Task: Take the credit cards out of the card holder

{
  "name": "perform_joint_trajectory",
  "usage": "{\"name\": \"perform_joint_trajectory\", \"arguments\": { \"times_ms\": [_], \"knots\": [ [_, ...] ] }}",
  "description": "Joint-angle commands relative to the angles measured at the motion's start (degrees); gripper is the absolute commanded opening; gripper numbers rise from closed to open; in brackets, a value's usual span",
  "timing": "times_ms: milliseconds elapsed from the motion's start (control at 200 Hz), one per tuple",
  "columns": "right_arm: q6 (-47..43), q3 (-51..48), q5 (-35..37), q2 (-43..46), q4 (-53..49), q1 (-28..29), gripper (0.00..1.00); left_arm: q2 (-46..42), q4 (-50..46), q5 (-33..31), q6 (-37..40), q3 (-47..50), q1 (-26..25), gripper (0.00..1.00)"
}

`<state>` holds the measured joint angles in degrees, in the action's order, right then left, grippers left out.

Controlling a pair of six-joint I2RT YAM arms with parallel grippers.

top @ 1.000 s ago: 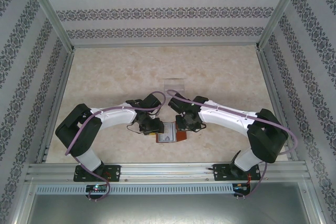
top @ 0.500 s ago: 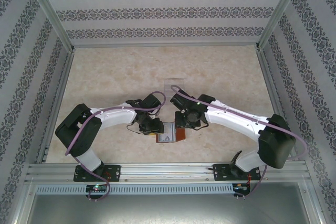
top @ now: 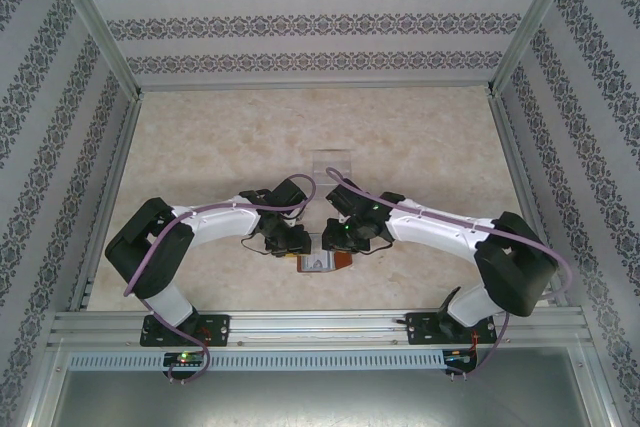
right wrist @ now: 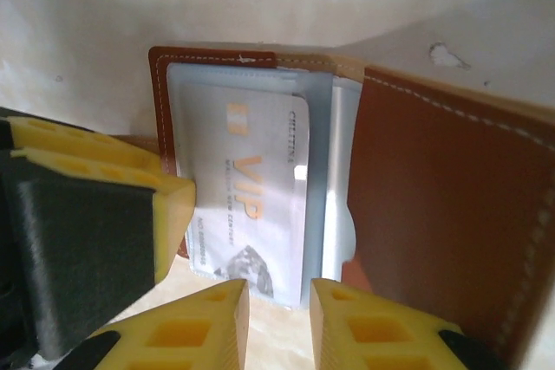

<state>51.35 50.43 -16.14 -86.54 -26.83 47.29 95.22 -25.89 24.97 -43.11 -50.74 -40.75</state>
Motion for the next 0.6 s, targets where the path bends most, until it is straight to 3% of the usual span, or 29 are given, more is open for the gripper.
{"name": "perform_joint_trajectory", "arguments": {
  "times_ms": [0, 600],
  "knots": [
    [1.05, -1.17, -3.21, -2.01, 4.86, -0.9, 0.27, 3.13, -0.35, -1.29, 0.81, 2.4, -0.03, 0.32],
    [-0.11, -1.38, -4.07, -7.35, 7.58, -1.61, 0.28, 2.95, -0.83, -1.26, 0.78, 2.14, -0.04, 0.32]
  ]
}}
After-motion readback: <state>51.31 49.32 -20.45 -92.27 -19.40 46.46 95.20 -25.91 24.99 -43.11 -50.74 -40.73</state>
